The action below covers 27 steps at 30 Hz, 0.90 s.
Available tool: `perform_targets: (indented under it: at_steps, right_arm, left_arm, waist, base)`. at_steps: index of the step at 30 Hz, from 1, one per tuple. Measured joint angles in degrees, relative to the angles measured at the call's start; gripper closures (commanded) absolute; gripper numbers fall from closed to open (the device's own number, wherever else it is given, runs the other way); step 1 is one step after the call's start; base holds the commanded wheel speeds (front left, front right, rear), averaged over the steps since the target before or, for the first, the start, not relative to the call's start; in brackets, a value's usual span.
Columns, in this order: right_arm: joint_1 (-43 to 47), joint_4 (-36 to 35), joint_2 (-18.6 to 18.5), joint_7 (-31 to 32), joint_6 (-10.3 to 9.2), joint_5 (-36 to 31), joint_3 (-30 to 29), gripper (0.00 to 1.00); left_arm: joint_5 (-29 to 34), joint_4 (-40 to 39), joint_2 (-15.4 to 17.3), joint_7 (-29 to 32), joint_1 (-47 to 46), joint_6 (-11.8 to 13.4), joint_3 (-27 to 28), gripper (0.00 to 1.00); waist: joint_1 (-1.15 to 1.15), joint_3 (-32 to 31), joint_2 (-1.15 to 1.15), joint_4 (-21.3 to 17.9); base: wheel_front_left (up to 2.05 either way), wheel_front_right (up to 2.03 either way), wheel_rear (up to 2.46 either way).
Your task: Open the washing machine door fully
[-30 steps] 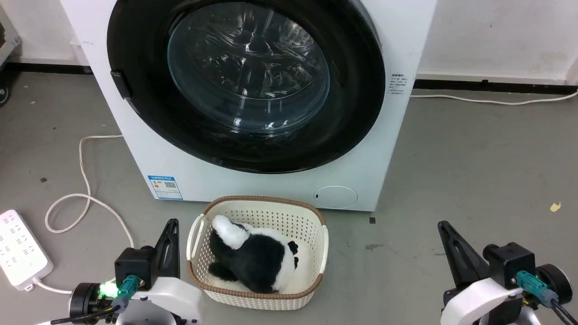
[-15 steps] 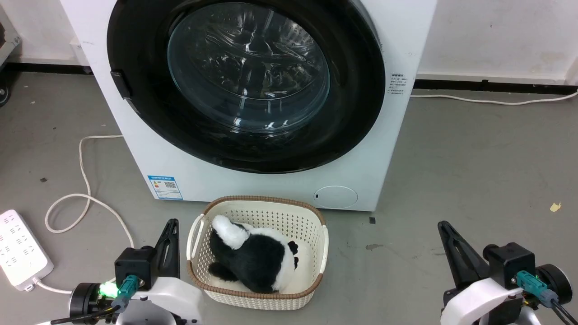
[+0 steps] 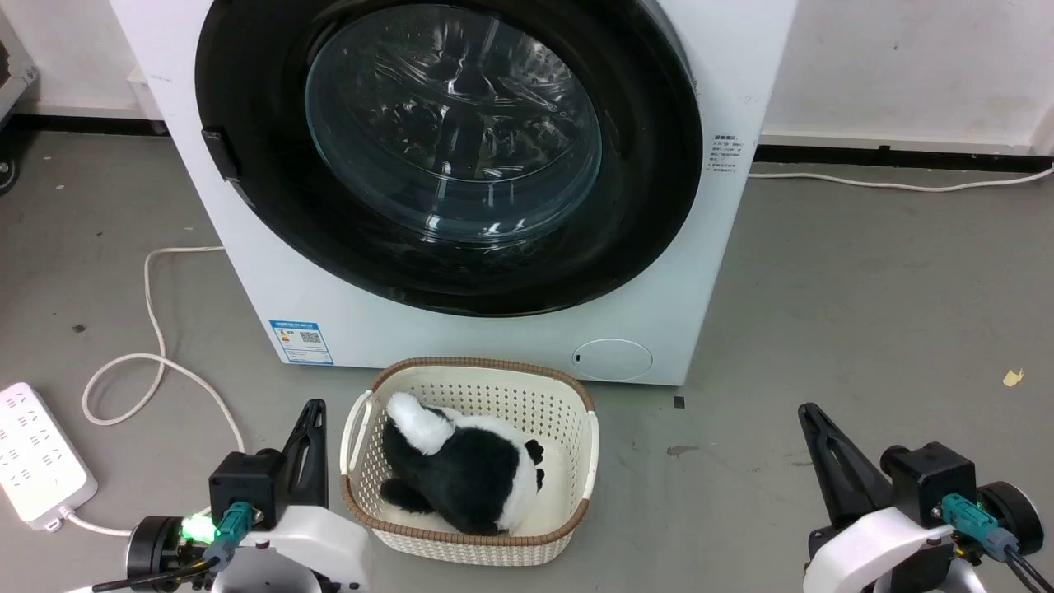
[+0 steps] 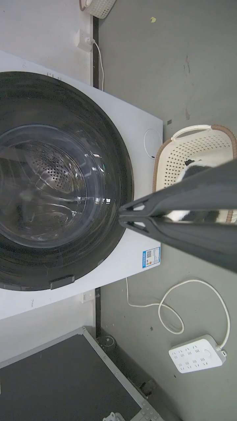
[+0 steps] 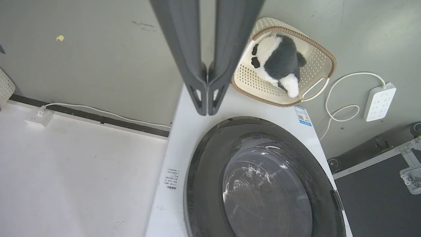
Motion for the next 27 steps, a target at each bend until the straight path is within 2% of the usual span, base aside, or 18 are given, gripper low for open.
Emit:
perform_targets:
  at_steps: [5,6,7,8,9,10,27]
  right_arm:
    - [0.0,0.0,0.0,0.0,0.0,0.0,0.0,1.0]
    - [0.0,0.0,0.0,0.0,0.0,0.0,0.0,0.0]
    - [0.0,0.0,0.0,0.0,0.0,0.0,0.0,0.0]
    - [0.0,0.0,0.0,0.0,0.01,0.0,0.0,1.0]
    - [0.0,0.0,0.0,0.0,0.01,0.0,0.0,1.0]
    - [0.0,0.0,0.0,0.0,0.01,0.0,0.0,0.0]
    - [0.0,0.1,0.0,-1.6,0.01,0.6,-0.5,0.0]
  left_arm:
    - [0.0,0.0,0.0,0.0,0.0,0.0,0.0,1.0]
    - [0.0,0.0,0.0,0.0,0.0,0.0,0.0,0.0]
    - [-0.1,0.0,0.0,0.0,0.0,0.0,0.0,0.0]
    - [-0.1,0.0,0.0,0.0,0.0,0.0,0.0,1.0]
    - [-0.1,0.0,0.0,0.0,0.0,0.0,0.0,1.0]
    - [-0.1,0.0,0.0,0.0,0.0,0.0,0.0,0.0]
    - [-0.7,0.0,0.0,-1.6,0.0,0.2,-0.8,0.0]
  waist:
    - [0.0,0.0,0.0,0.0]
    - [0.0,0.0,0.0,0.0]
    - [0.0,0.0,0.0,0.0]
    - [0.0,0.0,0.0,0.0]
    - [0.0,0.0,0.0,0.0]
    - [0.0,0.0,0.0,0.0]
    - [0.0,0.9,0.0,0.1]
  base:
    - [0.0,0.0,0.0]
    - [0.0,0.0,0.0]
    - [0.0,0.0,0.0]
    - [0.0,0.0,0.0]
    - [0.0,0.0,0.0]
    - [0.0,0.0,0.0]
    - [0.0,0.0,0.0]
